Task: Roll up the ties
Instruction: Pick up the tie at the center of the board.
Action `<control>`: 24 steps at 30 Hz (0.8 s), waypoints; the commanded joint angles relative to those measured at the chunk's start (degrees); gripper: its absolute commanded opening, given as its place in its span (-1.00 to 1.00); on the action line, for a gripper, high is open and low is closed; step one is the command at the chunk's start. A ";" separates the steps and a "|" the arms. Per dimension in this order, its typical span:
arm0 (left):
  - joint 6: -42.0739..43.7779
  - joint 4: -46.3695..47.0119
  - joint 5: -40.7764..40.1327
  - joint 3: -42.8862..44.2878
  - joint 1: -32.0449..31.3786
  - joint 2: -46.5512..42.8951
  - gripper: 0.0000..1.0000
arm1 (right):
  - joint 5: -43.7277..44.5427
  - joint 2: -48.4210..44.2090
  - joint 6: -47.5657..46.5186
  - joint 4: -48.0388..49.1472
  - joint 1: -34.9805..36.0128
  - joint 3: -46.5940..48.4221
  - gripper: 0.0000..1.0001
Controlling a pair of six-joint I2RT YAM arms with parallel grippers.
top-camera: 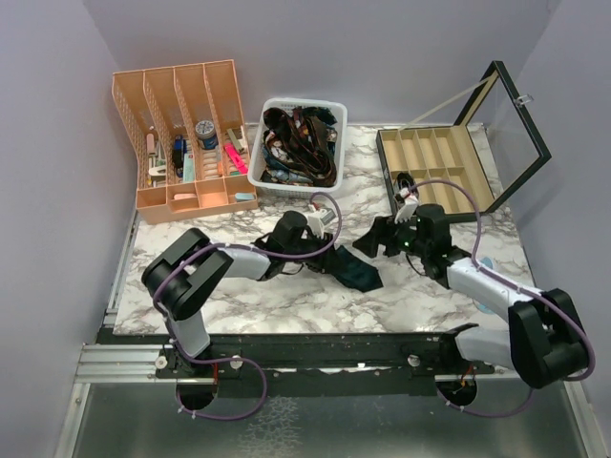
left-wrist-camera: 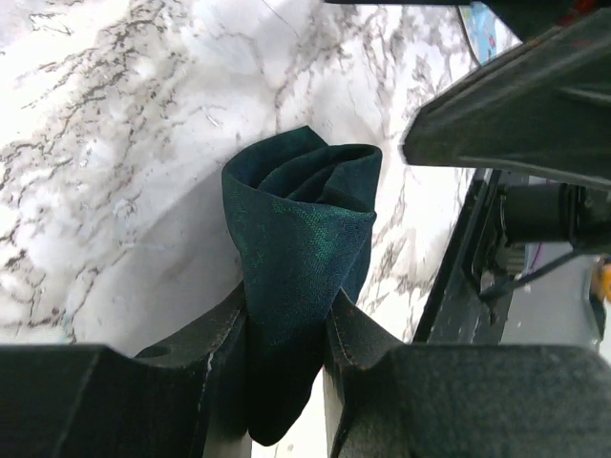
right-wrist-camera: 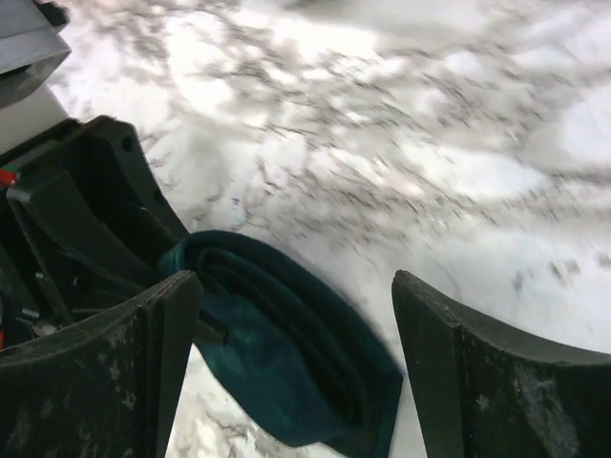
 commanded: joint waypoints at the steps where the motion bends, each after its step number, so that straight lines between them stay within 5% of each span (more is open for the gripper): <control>1: 10.44 0.39 5.28 -3.72 0.86 -5.91 -1.00 | -17.90 4.69 -6.62 28.40 0.09 -7.25 0.75; 8: 17.09 0.39 6.23 -8.39 2.90 -11.97 -1.00 | -38.45 19.90 -8.36 43.83 0.57 -6.63 0.80; 11: 17.88 0.31 7.20 -8.24 3.37 -11.85 -1.00 | -40.85 22.74 -4.43 51.82 0.78 -7.73 0.82; 18: 18.40 0.30 8.29 -7.98 3.57 -11.81 -1.00 | -42.59 24.03 -15.38 32.10 5.06 -1.15 0.78; 24: 18.40 0.30 8.56 -7.50 3.57 -13.49 -1.00 | -40.56 24.86 -19.93 25.83 6.31 0.81 0.71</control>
